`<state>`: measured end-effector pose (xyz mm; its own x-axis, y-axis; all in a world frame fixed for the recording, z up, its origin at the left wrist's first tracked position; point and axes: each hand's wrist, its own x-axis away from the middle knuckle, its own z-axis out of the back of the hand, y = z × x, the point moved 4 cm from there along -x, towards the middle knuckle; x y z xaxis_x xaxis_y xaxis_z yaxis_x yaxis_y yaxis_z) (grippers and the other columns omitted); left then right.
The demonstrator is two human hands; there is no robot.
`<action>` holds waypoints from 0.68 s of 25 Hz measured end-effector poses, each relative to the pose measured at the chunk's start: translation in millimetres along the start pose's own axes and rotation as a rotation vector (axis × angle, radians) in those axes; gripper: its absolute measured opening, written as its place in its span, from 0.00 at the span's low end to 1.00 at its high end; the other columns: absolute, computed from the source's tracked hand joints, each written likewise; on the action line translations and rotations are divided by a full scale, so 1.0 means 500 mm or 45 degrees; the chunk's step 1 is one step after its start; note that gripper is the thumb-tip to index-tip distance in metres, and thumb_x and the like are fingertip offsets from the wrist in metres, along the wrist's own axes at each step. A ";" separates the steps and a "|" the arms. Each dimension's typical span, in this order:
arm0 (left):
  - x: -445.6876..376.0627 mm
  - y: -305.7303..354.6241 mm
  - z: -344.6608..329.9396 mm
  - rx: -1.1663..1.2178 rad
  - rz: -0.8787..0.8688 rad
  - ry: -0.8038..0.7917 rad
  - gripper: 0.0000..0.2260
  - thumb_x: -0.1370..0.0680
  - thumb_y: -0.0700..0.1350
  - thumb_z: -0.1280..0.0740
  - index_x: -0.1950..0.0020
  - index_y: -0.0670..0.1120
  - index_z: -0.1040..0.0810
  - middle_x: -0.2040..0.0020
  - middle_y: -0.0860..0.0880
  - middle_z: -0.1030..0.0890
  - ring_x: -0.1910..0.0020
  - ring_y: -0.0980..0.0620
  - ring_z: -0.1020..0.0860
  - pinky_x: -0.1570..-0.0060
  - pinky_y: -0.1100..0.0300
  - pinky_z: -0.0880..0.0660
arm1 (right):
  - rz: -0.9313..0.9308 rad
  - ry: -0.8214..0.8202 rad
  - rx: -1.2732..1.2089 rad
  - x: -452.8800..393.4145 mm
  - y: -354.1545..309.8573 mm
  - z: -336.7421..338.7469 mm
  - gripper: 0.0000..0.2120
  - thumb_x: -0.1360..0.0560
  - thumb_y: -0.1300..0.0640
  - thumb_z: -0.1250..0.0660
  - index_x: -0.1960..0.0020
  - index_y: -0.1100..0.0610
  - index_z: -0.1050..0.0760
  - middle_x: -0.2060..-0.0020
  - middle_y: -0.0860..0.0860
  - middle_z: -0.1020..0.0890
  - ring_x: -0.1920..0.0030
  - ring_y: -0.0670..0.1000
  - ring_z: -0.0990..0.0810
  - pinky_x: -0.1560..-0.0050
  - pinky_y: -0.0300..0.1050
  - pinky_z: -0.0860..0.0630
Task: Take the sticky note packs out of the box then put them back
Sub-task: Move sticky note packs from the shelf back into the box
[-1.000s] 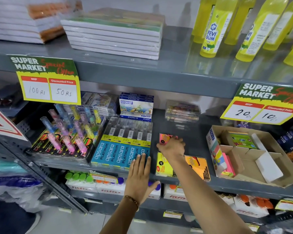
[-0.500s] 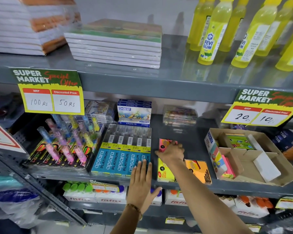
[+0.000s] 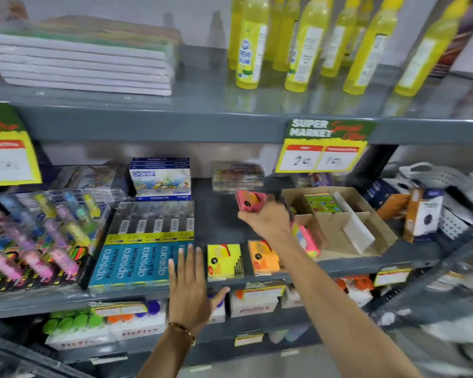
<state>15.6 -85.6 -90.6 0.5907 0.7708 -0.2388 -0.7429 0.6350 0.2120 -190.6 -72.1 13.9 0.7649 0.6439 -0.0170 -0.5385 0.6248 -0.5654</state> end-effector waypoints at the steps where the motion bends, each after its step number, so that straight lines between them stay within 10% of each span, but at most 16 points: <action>1: -0.005 0.020 0.002 0.021 -0.033 -0.008 0.45 0.32 0.70 0.47 0.30 0.35 0.39 0.30 0.35 0.35 0.30 0.36 0.40 0.29 0.46 0.59 | -0.001 0.049 -0.022 0.001 0.029 0.042 0.25 0.37 0.40 0.27 0.49 0.57 0.21 0.53 0.58 0.15 0.49 0.59 0.18 0.52 0.46 0.23; 10: -0.023 0.110 -0.057 0.028 -0.084 -0.123 0.54 0.37 0.77 0.64 0.27 0.36 0.49 0.25 0.38 0.45 0.26 0.40 0.51 0.28 0.47 0.55 | -0.217 0.120 0.128 -0.014 0.352 0.208 0.40 0.36 0.43 0.26 0.34 0.63 0.35 0.41 0.62 0.23 0.39 0.63 0.25 0.44 0.51 0.26; 14: -0.022 0.105 -0.082 -0.042 0.008 -0.206 0.50 0.32 0.74 0.47 0.26 0.39 0.56 0.24 0.40 0.52 0.25 0.43 0.55 0.27 0.47 0.55 | -0.187 0.025 0.155 -0.020 0.399 0.171 0.39 0.37 0.45 0.26 0.34 0.63 0.35 0.40 0.62 0.25 0.37 0.62 0.28 0.42 0.52 0.26; 17: -0.019 0.105 -0.082 -0.077 0.016 -0.195 0.52 0.36 0.77 0.63 0.26 0.40 0.57 0.25 0.44 0.56 0.25 0.44 0.55 0.27 0.49 0.58 | -0.150 -0.029 0.185 -0.030 0.408 0.141 0.39 0.37 0.44 0.26 0.34 0.63 0.35 0.39 0.62 0.26 0.34 0.62 0.32 0.39 0.53 0.26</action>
<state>-41.9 -61.9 -116.1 0.6189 0.7805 -0.0878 -0.7654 0.6245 0.1558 -337.1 76.8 -43.4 0.8186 0.5710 0.0620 -0.4920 0.7529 -0.4372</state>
